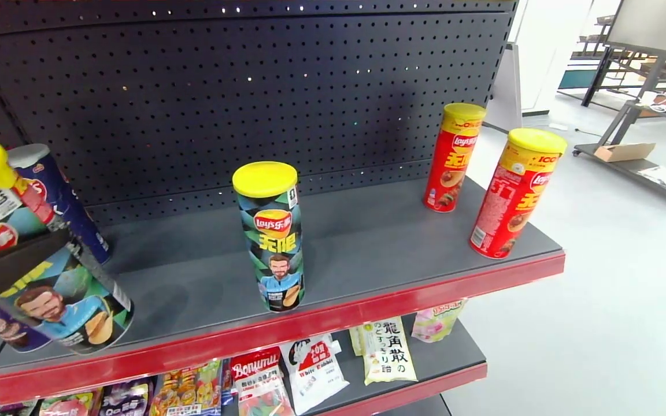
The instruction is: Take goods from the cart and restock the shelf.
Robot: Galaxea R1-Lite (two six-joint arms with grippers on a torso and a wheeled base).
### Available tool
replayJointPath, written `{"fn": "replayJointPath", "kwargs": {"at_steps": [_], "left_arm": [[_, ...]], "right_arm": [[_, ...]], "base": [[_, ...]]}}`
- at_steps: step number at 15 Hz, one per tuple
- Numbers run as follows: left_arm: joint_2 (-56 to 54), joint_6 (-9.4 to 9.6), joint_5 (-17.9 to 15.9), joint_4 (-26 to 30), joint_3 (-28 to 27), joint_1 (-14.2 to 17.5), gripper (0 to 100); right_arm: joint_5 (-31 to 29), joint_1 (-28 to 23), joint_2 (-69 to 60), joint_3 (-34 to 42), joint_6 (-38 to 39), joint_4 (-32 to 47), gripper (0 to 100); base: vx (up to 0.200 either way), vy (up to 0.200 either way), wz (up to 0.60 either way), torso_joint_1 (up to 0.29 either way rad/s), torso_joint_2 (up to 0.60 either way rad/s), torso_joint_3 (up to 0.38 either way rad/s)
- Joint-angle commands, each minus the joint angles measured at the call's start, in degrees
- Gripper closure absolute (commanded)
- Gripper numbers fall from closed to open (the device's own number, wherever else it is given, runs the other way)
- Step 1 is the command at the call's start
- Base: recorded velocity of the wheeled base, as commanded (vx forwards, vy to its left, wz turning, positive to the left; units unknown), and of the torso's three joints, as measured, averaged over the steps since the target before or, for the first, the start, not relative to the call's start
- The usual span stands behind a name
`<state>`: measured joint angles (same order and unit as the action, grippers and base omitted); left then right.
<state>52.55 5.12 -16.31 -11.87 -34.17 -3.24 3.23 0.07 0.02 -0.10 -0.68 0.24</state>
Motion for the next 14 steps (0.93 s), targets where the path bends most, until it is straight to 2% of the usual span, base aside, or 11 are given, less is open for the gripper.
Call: {"fn": "replayJointPath", "kwargs": {"at_steps": [1, 2, 5, 8, 10, 12, 13, 14], "left_arm": [[10.7, -1.69, -1.7, -1.8, -4.4, 0.0, 100], [12.8, -2.40, -1.8, -2.5, -5.4, 0.0, 100], [17.5, -2.13, -3.4, -5.6, -5.9, -0.1, 100], [23.0, -2.75, -3.4, -9.8, -6.7, -0.1, 100], [26.0, -3.01, -3.5, -11.6, -8.3, -1.8, 100], [30.9, -3.27, -3.5, -13.3, -12.8, -3.2, 100], [34.6, -3.27, -3.6, -13.2, -17.0, -4.3, 100], [36.0, -3.45, -3.6, -13.3, -18.4, -4.8, 100]], "right_arm": [[0.0, 0.0, 0.0, 0.0, 0.0, -0.1, 0], [0.0, 0.0, 0.0, 0.1, 0.0, -0.1, 0], [0.0, 0.0, 0.0, 0.0, 0.0, 0.0, 0], [0.0, 0.0, 0.0, 0.1, 0.0, 0.0, 0], [0.0, 0.0, 0.0, 0.0, 0.0, 0.0, 0], [0.0, 0.0, 0.0, 0.0, 0.0, 0.0, 0], [0.0, 0.0, 0.0, 0.0, 0.0, 0.0, 0], [0.0, 0.0, 0.0, 0.0, 0.0, 0.0, 0]], "base": [[0.000, 0.000, 0.00, 0.000, 0.00, 0.000], [0.000, 0.000, 0.00, 0.000, 0.00, 0.000], [0.000, 0.000, 0.00, 0.000, 0.00, 0.000], [0.000, 0.000, 0.00, 0.000, 0.00, 0.000], [0.000, 0.000, 0.00, 0.000, 0.00, 0.000], [0.000, 0.000, 0.00, 0.000, 0.00, 0.000], [0.000, 0.000, 0.00, 0.000, 0.00, 0.000], [0.000, 0.000, 0.00, 0.000, 0.00, 0.000]]}}
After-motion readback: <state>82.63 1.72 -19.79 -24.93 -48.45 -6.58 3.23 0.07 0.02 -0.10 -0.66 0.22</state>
